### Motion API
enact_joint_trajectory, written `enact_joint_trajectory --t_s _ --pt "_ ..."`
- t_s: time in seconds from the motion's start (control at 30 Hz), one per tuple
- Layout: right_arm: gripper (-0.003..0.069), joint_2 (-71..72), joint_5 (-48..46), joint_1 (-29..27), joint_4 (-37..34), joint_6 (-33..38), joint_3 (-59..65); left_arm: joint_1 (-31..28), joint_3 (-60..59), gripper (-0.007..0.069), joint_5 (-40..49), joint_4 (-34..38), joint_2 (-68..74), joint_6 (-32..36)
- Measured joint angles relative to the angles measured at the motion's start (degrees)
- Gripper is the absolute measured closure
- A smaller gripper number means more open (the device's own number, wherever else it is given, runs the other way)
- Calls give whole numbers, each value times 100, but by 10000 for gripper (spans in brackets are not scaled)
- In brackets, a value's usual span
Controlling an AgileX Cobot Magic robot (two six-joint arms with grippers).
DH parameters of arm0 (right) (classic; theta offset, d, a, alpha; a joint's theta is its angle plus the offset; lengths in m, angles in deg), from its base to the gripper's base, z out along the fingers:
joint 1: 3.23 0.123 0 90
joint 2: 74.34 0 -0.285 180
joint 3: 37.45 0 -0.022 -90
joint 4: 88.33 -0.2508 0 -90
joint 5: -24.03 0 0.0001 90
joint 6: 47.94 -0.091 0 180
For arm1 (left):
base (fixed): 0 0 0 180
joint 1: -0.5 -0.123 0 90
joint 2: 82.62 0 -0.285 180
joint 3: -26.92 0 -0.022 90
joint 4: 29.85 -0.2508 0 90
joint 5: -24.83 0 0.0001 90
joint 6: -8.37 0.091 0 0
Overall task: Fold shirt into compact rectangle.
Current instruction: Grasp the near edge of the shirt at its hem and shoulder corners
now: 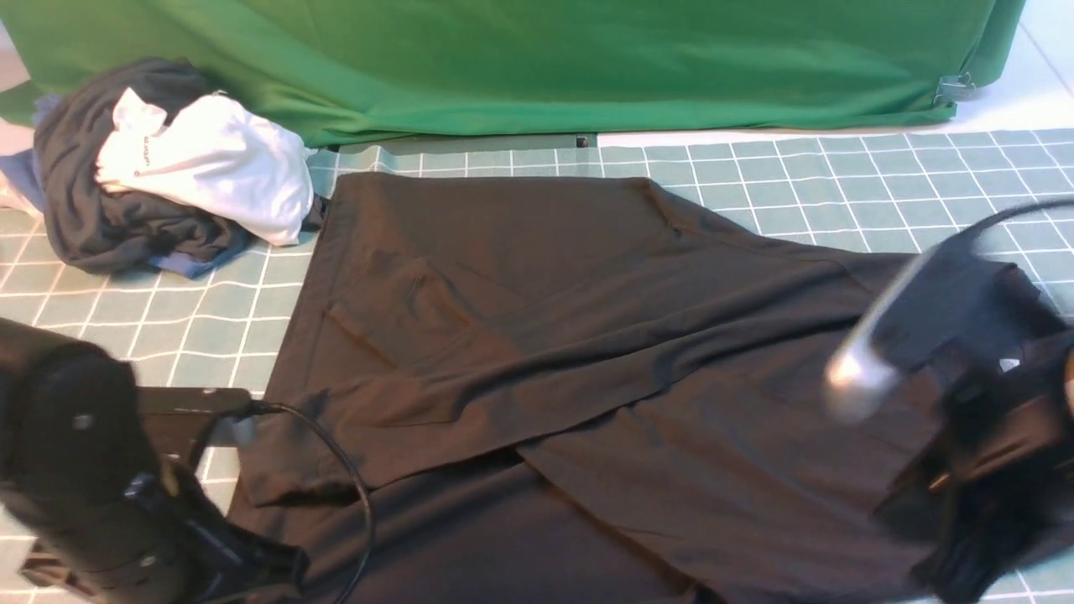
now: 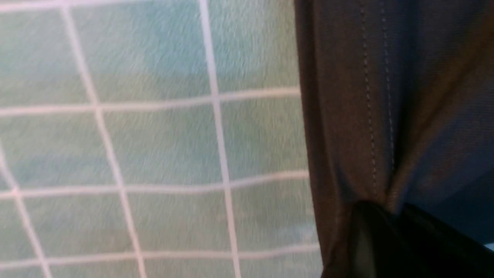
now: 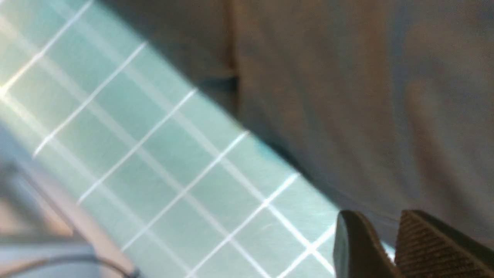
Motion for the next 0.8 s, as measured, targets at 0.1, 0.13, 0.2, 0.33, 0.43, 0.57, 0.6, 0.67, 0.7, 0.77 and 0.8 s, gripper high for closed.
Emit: enact_joint_trajectory --t_s 0.1,0.13,0.2,0.33,0.43,0.57,0.6,0.67,0.7,0.77,0.8 --pt "477 -367 90 448 89 6 167 0 0 601 158 67 -281 0" --pt "448 -579 223 688 232 -76 371 0 0 601 218 93 -408 0" --pt "400 -749 481 841 415 -217 650 0 0 601 267 99 -500 0" --pt "253 -1036 1560 870 836 -551 1193 0 -5 601 342 35 -535 1" --pt "187 -1172 1994 870 986 -673 1339 0 -5 601 342 2 -535 6" --pt "175 -1505 2234 881 1167 -739 1353 0 -5 601 342 -26 -543 6" --pt "179 -1608 2296 881 1219 -760 1353 0 -5 601 342 -29 -543 6" --pt "195 -1789 2418 888 1319 -877 1353 0 -5 601 342 -35 -543 6" --pt "195 -1809 2432 888 1333 -895 1353 0 -5 601 342 -34 -543 6" --pt "241 -1945 2490 908 1446 -1108 1339 0 -5 601 336 -34 -543 11" --pt "265 -1987 2490 908 1468 -1229 1334 0 -5 601 319 -34 -543 11"
